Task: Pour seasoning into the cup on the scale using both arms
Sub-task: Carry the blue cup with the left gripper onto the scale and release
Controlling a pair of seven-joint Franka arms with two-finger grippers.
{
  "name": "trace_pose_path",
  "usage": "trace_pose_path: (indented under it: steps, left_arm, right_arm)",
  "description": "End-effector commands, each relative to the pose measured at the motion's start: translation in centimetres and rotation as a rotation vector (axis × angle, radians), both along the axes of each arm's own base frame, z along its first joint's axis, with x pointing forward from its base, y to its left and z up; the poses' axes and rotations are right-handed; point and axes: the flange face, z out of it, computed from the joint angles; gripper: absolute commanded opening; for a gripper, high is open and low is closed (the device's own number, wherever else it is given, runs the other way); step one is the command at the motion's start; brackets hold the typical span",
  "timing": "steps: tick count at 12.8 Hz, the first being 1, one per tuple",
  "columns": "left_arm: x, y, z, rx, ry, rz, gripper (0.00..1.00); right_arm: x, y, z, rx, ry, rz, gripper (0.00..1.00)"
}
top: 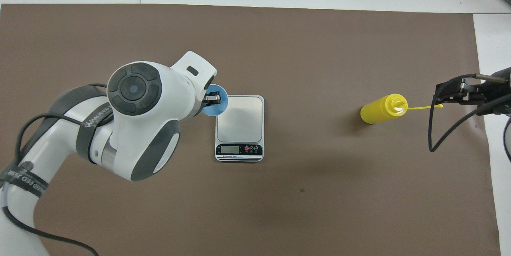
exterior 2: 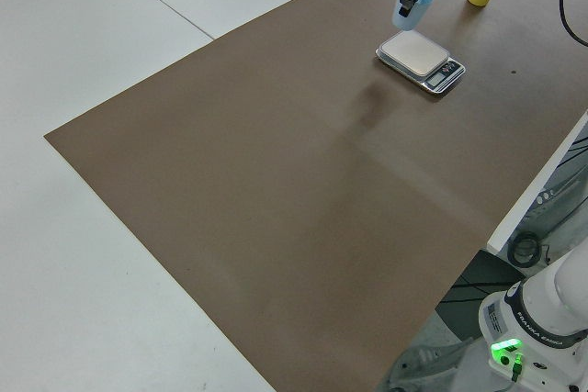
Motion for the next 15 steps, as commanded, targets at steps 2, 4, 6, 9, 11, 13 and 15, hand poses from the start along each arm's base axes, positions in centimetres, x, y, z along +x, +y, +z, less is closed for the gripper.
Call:
trace_pose_path:
  steps: [2,4,6,9,11,13,15]
  left_arm:
    - [-1.0,-5.2,-4.0,0.061,-0.043,0.018,0.00]
    - [-1.3,-5.5,-4.6,0.064,-0.038,0.011,0.00]
    - [-1.6,-6.3,-5.7,0.066,-0.030,-0.002,0.00]
    - [-2.3,-6.6,-6.6,0.069,-0.023,-0.008,0.00]
    - [-2.5,-6.4,-7.2,0.072,-0.019,-0.009,0.00]
    - [-2.5,-6.5,-7.2,0.065,-0.027,-0.012,0.00]
    - [-2.6,-6.3,-7.5,0.064,-0.027,-0.013,0.00]
  right_arm:
    - [-0.6,-0.2,0.1,0.003,0.005,0.012,1.00]
    - [-0.6,-0.2,0.2,0.003,0.004,0.012,1.00]
    - [-0.6,-0.2,0.3,0.003,0.002,0.012,1.00]
    - [-0.6,-0.2,0.2,0.003,0.004,0.012,1.00]
    - [-0.6,-0.2,0.2,0.003,0.004,0.012,1.00]
    - [-0.6,-0.2,0.2,0.003,0.005,0.012,1.00]
    - [-0.7,-0.1,0.1,0.004,0.016,0.015,1.00]
